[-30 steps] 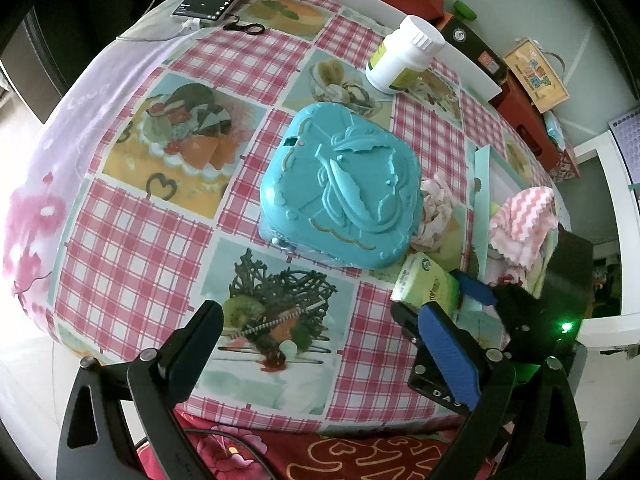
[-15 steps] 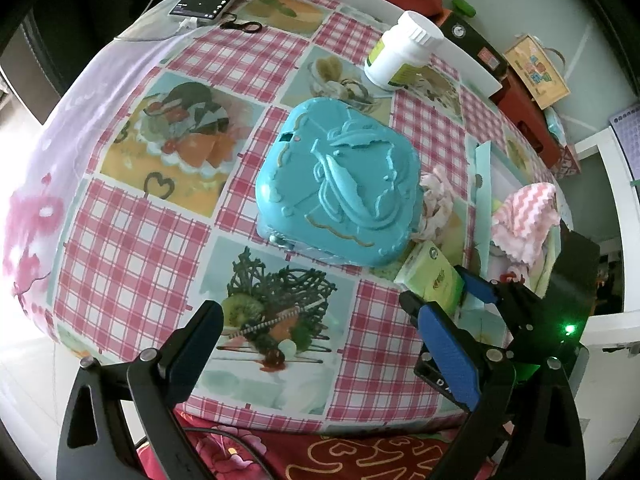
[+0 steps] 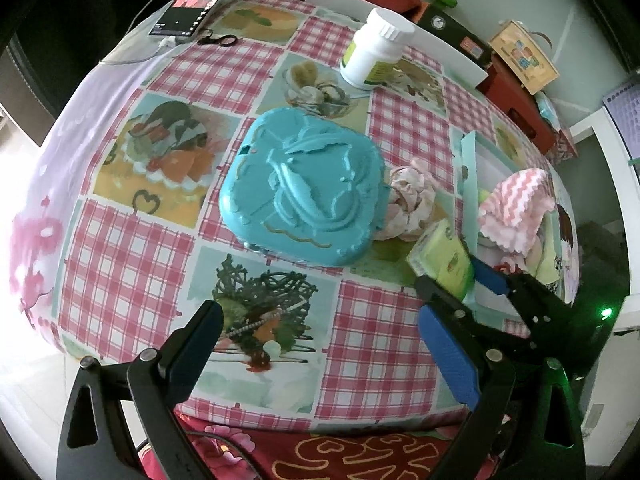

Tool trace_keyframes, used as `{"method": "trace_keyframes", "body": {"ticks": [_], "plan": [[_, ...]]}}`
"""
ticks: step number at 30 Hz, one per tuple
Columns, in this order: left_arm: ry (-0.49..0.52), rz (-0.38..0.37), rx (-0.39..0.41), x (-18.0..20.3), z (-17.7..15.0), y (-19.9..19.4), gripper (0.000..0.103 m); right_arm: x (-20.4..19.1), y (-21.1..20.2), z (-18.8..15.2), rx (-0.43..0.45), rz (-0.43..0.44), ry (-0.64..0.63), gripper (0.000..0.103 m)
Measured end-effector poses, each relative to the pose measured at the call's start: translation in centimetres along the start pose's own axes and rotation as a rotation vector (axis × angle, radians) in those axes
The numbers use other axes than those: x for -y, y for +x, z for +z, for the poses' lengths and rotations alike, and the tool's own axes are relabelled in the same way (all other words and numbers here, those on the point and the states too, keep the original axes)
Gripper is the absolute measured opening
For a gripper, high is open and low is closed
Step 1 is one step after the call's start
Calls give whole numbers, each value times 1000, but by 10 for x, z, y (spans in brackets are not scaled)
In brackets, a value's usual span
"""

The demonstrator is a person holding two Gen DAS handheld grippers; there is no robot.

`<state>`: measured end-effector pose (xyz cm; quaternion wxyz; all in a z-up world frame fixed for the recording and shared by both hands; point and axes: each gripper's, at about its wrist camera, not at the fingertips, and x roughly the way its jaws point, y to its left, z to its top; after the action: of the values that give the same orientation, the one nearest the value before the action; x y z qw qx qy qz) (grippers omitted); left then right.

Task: Organize soft objects
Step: 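Grasp the green tissue pack with the right gripper and lift it, then carry the green tissue pack in the right gripper over the tray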

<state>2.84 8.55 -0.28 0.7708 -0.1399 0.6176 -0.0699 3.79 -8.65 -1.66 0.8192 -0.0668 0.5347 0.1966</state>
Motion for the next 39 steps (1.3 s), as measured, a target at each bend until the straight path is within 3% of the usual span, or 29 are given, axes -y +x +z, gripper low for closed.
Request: {"method": "trace_keyframes", "body": {"ticks": [12, 27, 34, 39], "plan": [[70, 11, -7, 27, -2, 4, 98, 44, -36, 5, 117, -63, 128, 63], [160, 46, -31, 78, -3, 29, 98, 97, -59, -9, 170, -156, 254, 63], [183, 62, -32, 99, 4, 42, 98, 110, -67, -13, 189, -152, 288, 63], [201, 71, -34, 113, 11, 52, 92, 118, -70, -16, 190, -168, 316, 63]]}}
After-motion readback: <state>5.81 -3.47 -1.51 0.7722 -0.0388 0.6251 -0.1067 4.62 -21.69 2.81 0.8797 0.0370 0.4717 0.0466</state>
